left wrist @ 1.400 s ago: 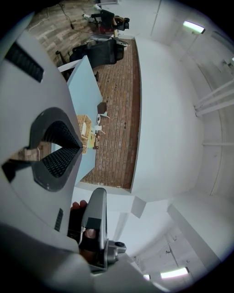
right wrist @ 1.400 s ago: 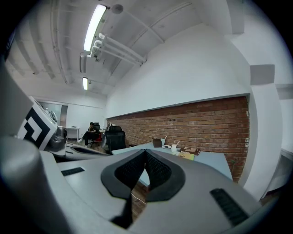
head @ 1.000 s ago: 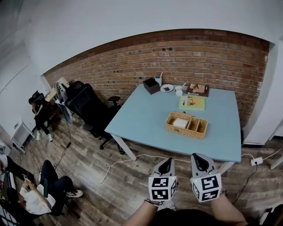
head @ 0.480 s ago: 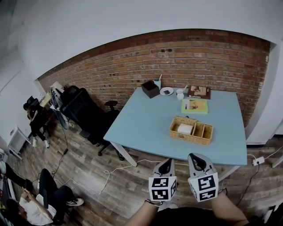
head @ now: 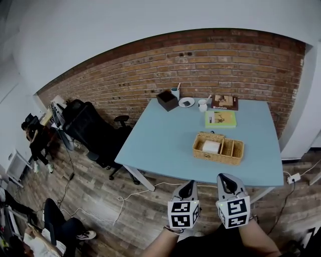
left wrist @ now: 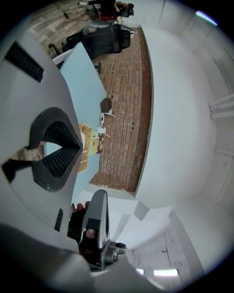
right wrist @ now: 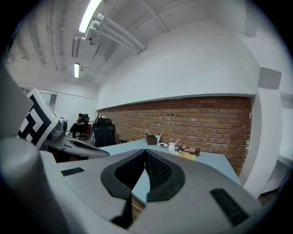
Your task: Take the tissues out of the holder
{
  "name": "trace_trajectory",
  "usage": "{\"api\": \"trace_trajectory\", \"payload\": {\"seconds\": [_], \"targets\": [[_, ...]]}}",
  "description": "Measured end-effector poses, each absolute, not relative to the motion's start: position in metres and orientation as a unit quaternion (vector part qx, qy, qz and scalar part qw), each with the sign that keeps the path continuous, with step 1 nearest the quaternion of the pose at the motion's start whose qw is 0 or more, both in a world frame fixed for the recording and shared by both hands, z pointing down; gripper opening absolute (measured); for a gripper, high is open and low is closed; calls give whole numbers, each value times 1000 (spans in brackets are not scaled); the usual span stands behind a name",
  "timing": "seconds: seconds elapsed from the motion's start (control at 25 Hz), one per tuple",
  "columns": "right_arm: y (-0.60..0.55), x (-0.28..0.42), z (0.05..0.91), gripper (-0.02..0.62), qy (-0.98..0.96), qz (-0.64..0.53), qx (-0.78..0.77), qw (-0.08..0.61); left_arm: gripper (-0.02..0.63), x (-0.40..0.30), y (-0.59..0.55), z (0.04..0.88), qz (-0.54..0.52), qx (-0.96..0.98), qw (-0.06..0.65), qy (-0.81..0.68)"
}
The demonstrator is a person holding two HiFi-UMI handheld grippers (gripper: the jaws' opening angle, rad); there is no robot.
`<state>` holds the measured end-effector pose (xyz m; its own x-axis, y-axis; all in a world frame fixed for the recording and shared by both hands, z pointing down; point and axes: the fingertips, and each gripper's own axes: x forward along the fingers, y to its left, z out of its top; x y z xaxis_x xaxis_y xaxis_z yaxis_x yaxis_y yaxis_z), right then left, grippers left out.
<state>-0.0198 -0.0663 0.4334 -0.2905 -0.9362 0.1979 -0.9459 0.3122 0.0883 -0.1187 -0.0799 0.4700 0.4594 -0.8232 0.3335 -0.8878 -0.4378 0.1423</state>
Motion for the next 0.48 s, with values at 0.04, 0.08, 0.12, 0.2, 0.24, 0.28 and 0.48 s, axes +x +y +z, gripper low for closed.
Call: {"api": "trace_trajectory", "payload": {"seconds": [0.04, 0.08, 0.12, 0.2, 0.24, 0.28, 0.48], "targets": [[-68, -18, 434, 3, -802, 28, 588, 105, 0, -116, -82, 470, 109, 843, 147, -506], [-71, -17, 436, 3, -801, 31, 589, 105, 0, -115, -84, 471, 111, 844, 146, -504], [-73, -17, 438, 3, -800, 35, 590, 105, 0, -114, -87, 473, 113, 845, 147, -502], [-78, -15, 444, 3, -799, 41, 591, 105, 0, -112, -92, 477, 118, 845, 151, -499], [-82, -13, 446, 3, -799, 43, 591, 105, 0, -109, -94, 478, 119, 845, 151, -499], [-88, -11, 446, 3, -799, 43, 591, 105, 0, -107, -98, 478, 119, 846, 149, -498], [-115, -10, 442, 3, -802, 43, 588, 98, 0, -106, -116, 481, 123, 845, 148, -500]]}}
